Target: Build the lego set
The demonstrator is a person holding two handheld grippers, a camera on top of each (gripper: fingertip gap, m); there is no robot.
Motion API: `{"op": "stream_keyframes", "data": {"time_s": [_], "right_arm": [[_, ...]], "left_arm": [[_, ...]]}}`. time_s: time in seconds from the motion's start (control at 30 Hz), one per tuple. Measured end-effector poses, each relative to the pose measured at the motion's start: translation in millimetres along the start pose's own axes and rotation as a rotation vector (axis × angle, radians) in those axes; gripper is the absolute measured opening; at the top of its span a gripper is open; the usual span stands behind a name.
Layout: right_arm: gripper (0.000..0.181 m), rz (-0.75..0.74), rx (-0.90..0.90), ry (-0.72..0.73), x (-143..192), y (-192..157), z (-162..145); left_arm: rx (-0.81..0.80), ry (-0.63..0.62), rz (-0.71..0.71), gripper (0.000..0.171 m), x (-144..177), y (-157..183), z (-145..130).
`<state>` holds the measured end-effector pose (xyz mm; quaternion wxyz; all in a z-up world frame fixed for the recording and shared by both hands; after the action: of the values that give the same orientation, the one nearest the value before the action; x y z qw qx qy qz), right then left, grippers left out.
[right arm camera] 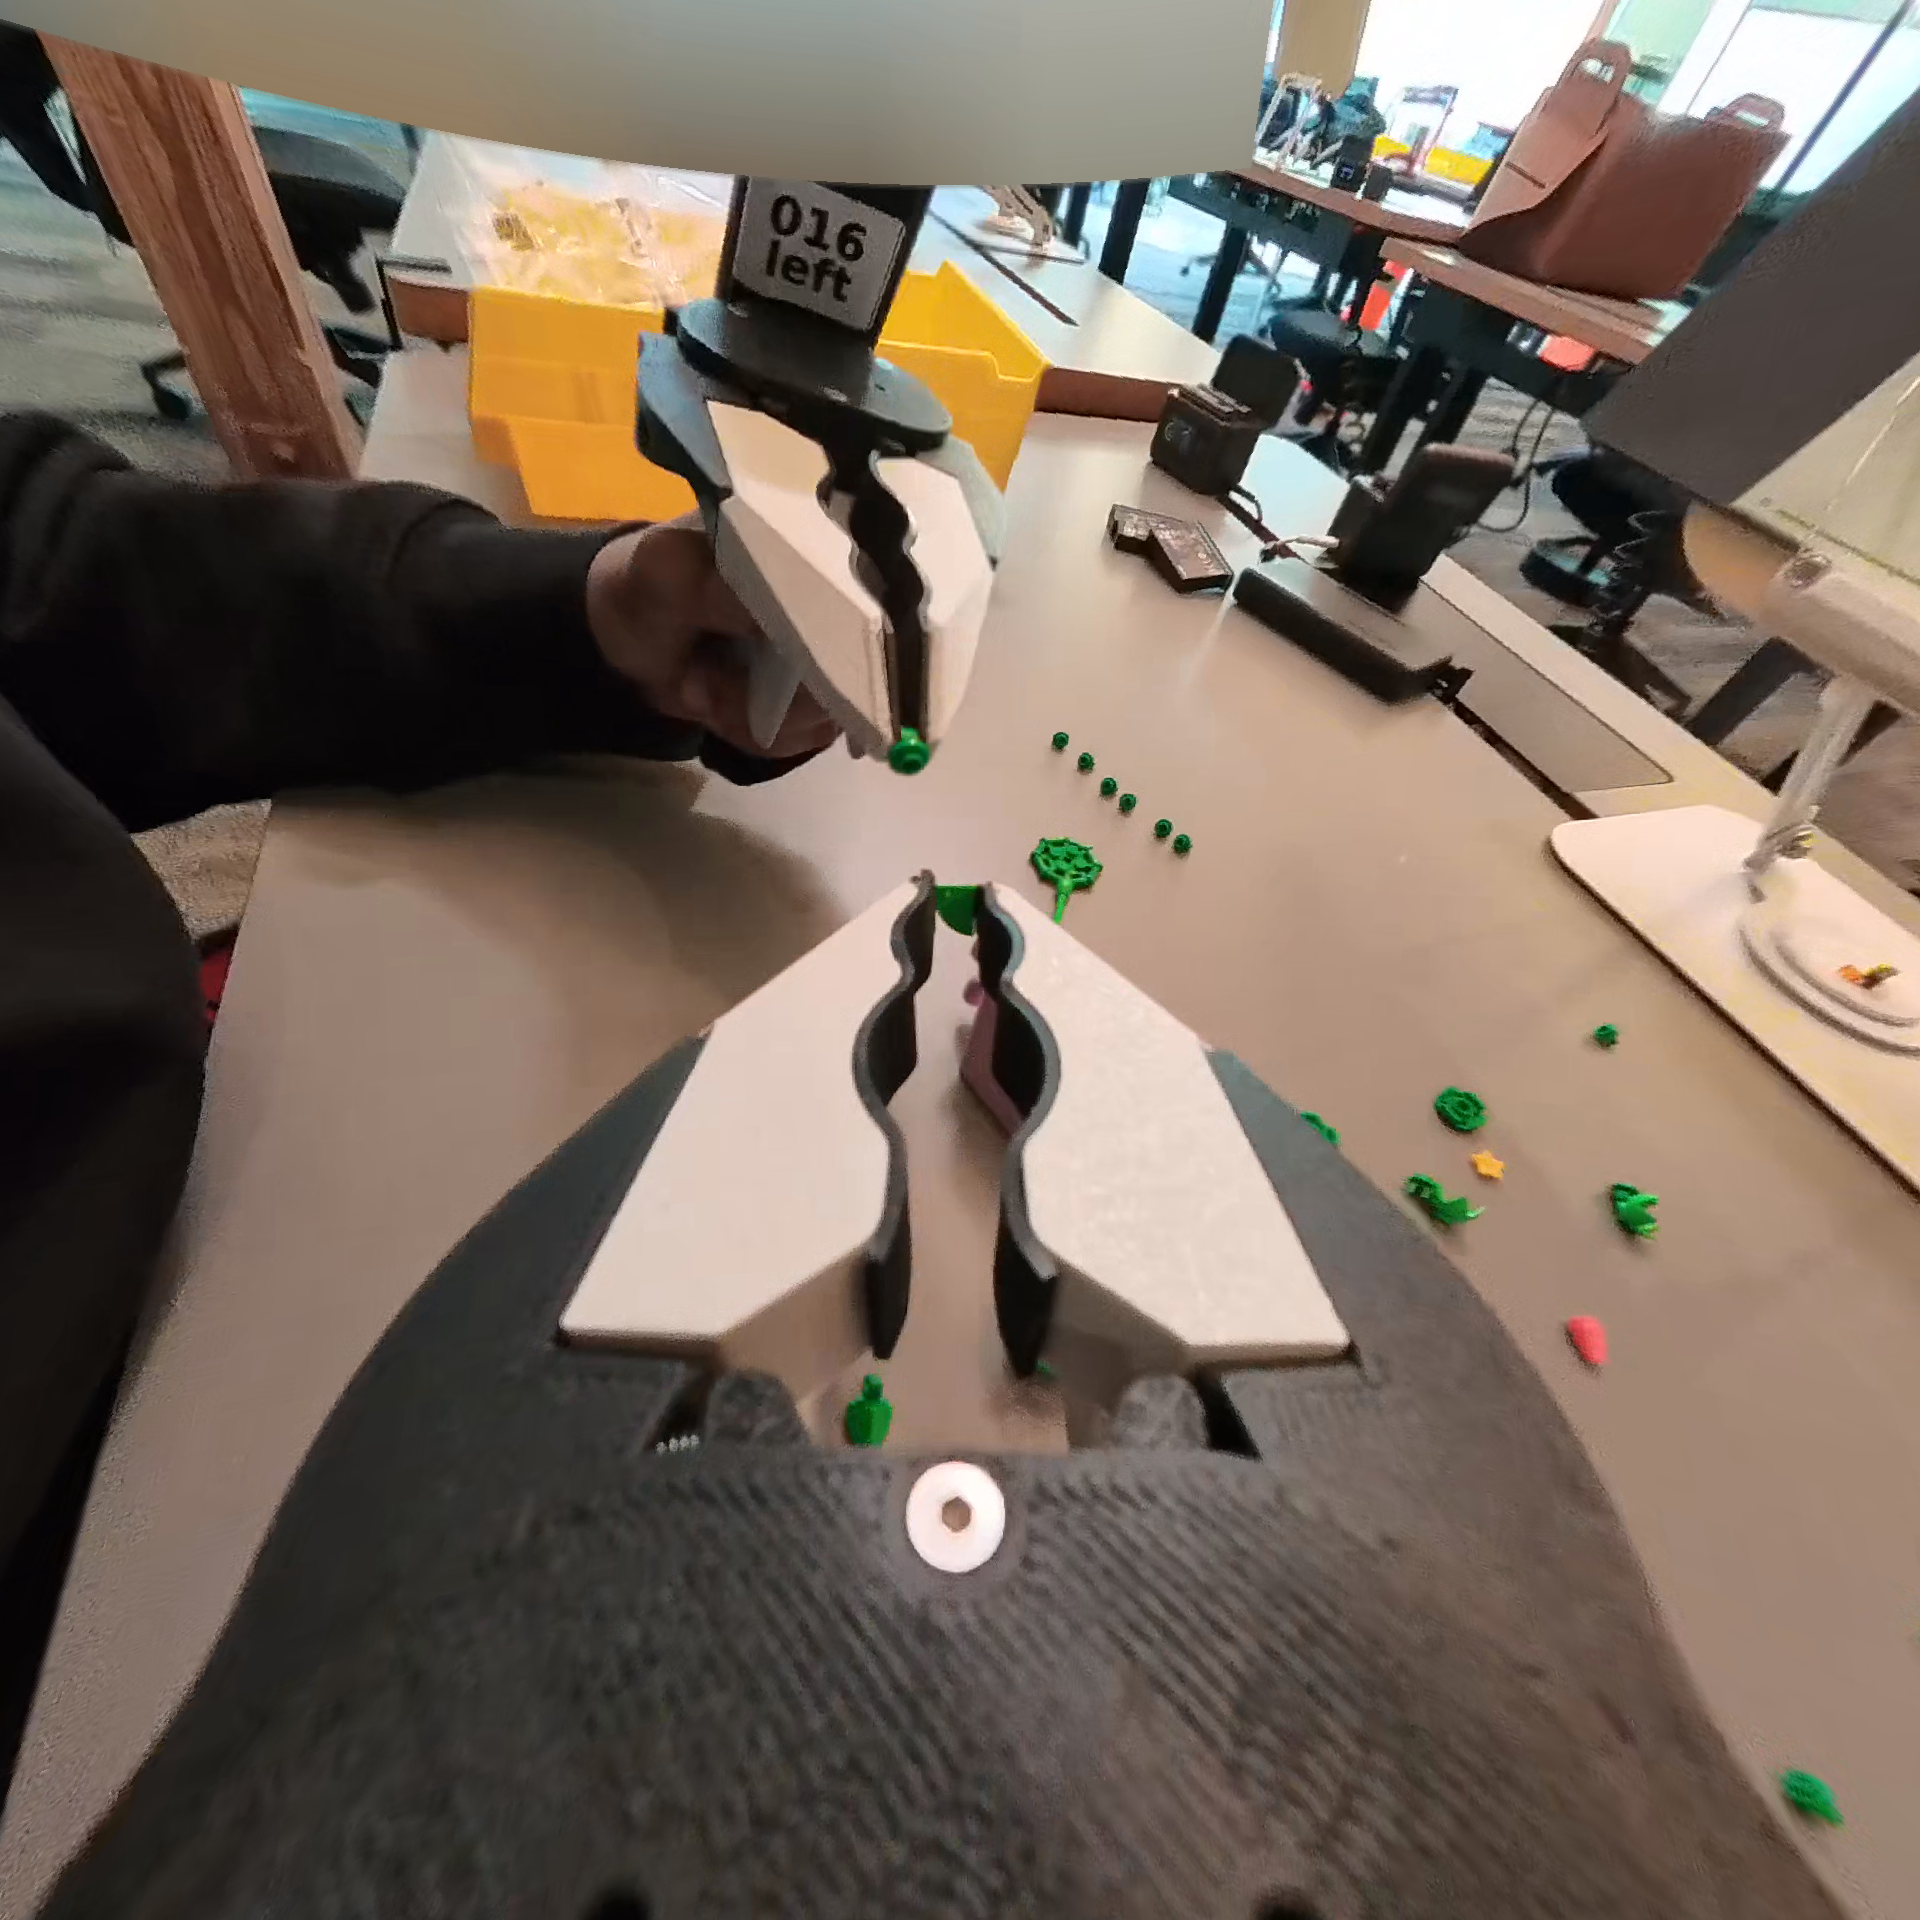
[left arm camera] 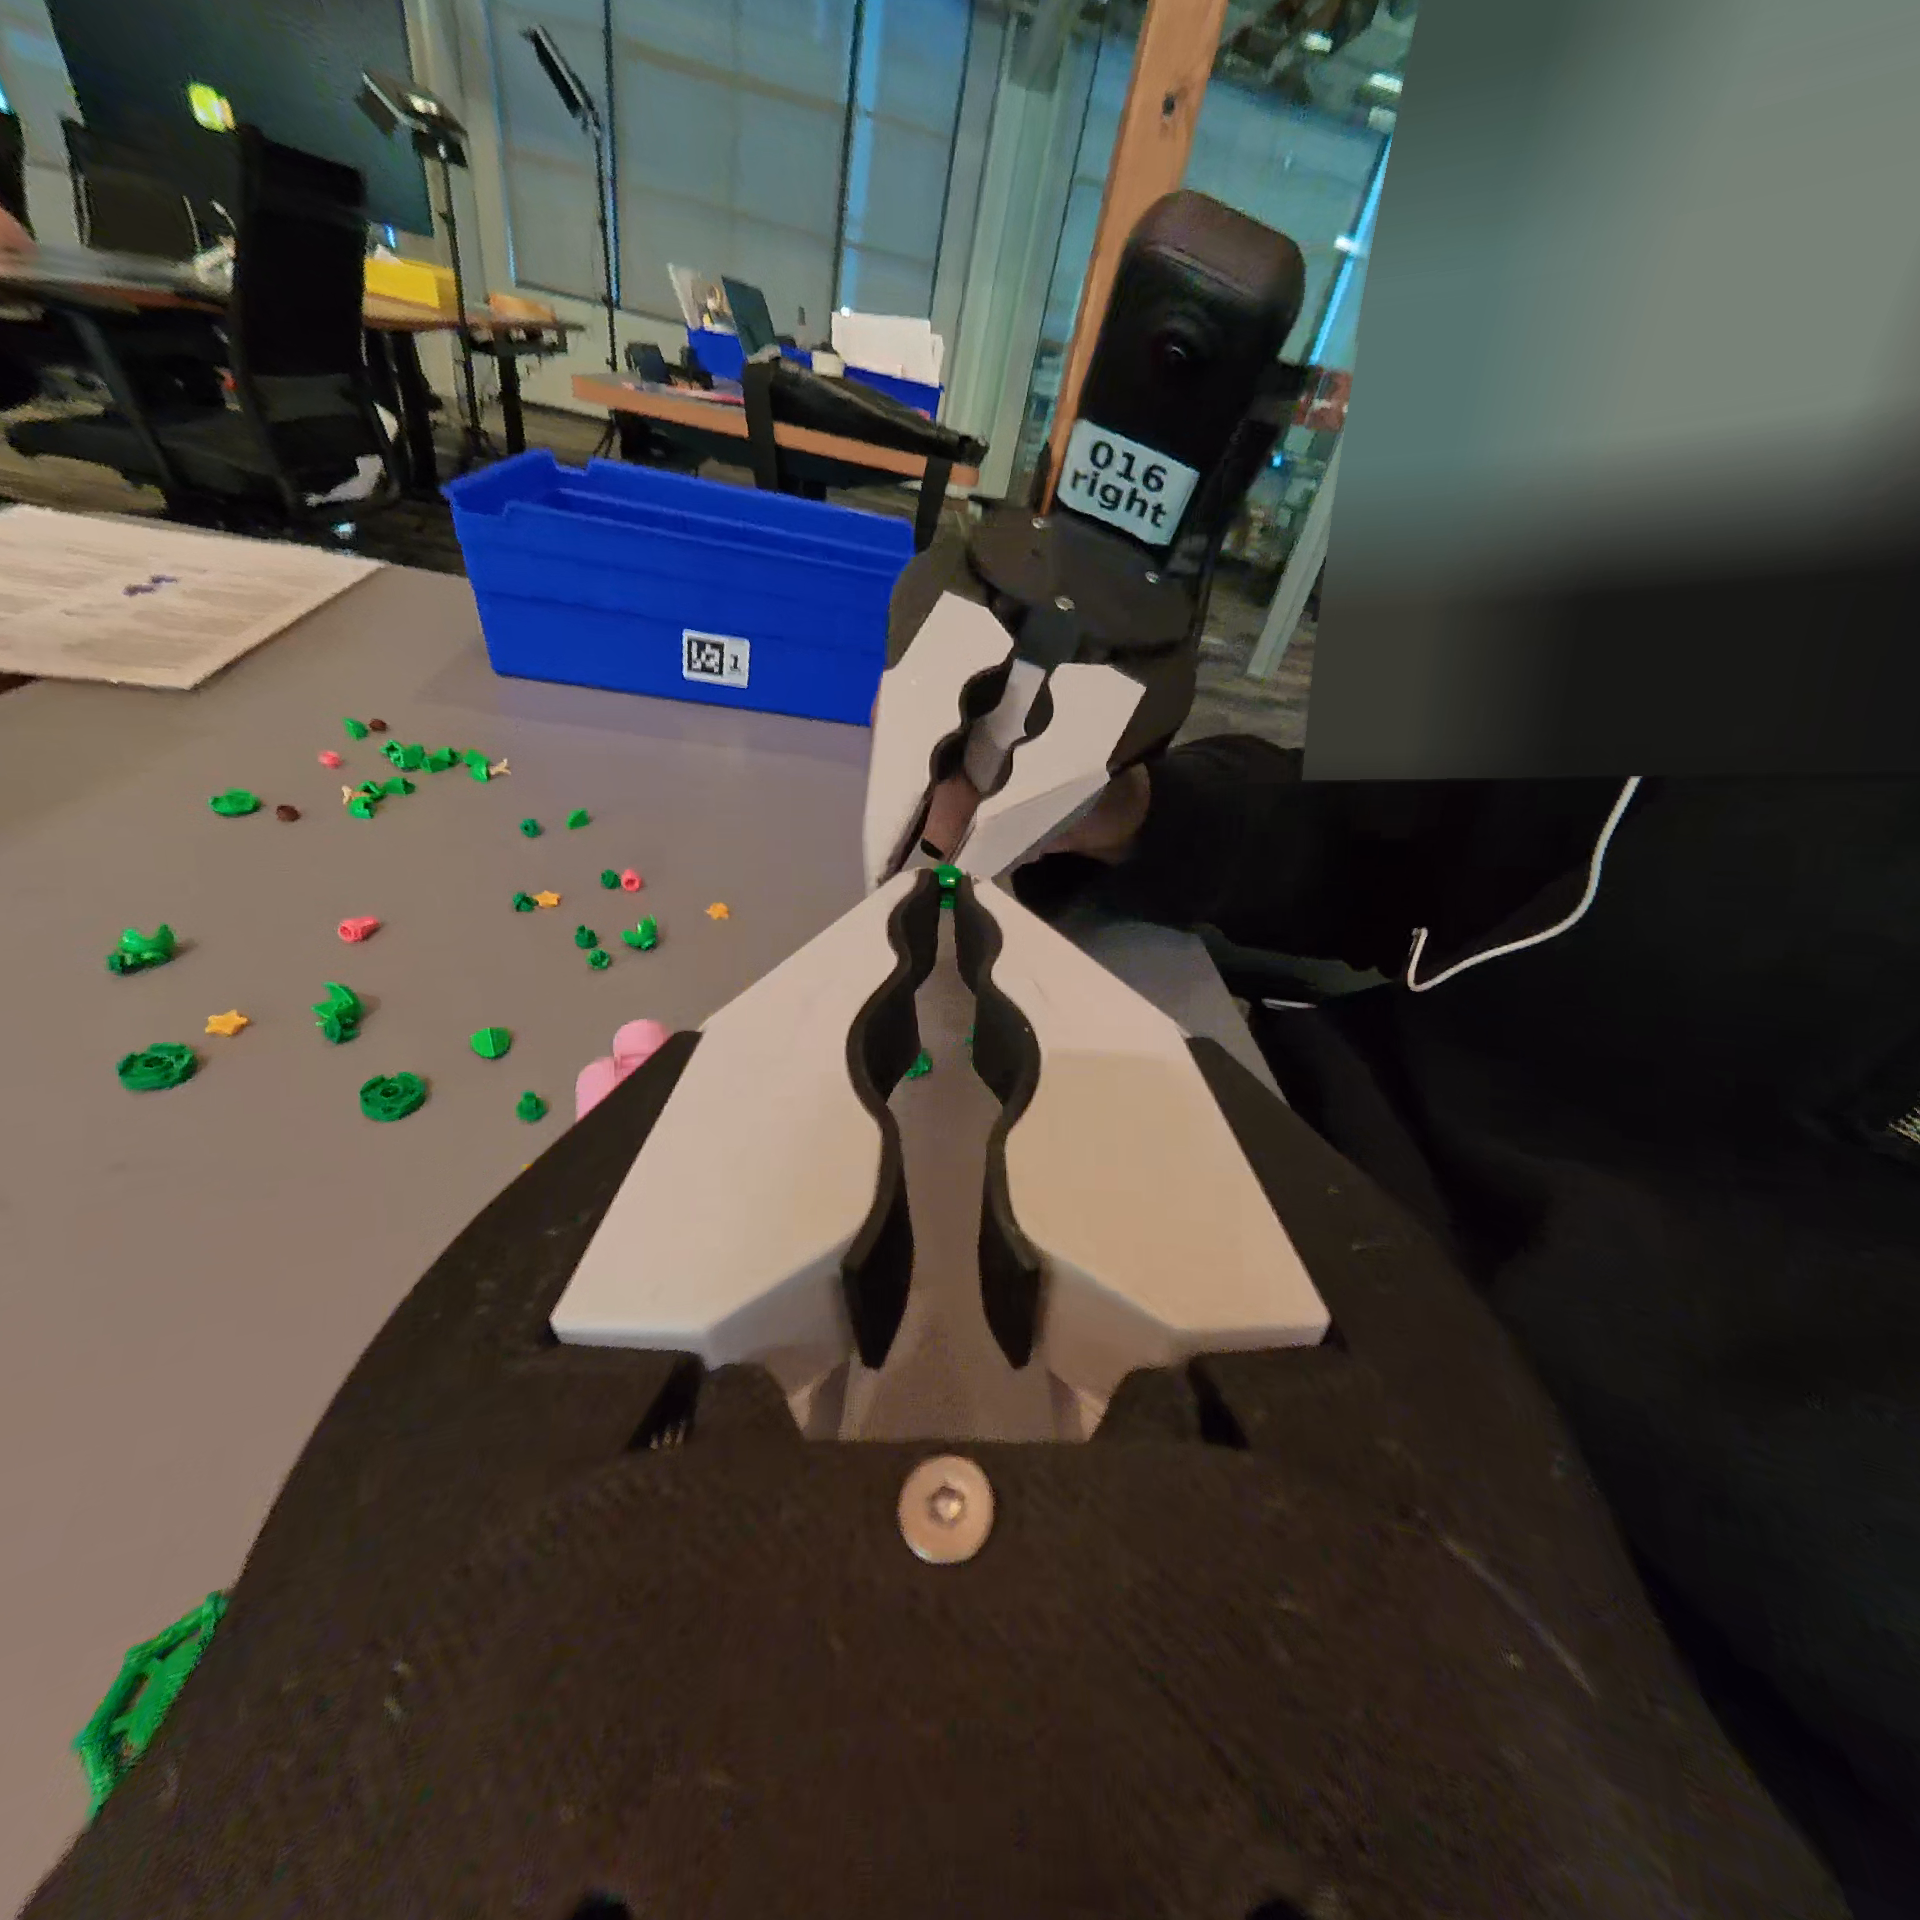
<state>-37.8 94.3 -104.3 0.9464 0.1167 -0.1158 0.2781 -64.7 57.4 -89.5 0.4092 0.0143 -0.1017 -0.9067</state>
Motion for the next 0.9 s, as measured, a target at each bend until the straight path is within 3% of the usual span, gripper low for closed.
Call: {"op": "stream_keyframes", "data": {"time_s": [0.43, 0.9], "right_arm": [[0.006, -0.041, 0.095, -0.087, -8, -11, -21], [0.005, -0.109, 0.156, -0.107, -8, -10, -20]], "left_arm": [[0.021, -0.194, 0.055, 0.0, -15, -9, -32], [0.134, -0.182, 0.039, 0.0, -18, -11, -32]]}}
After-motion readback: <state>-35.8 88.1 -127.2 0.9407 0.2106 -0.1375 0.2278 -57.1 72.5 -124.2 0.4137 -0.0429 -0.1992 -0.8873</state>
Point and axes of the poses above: each gripper's, where its closed fingertips meet, x back along the fingers, z out of its top, y = z × x across the jaws, the point moved 2 cm from there along x, back along the fingers, and after that the axes turned 3 degrees about z, right-handed, at the moved point
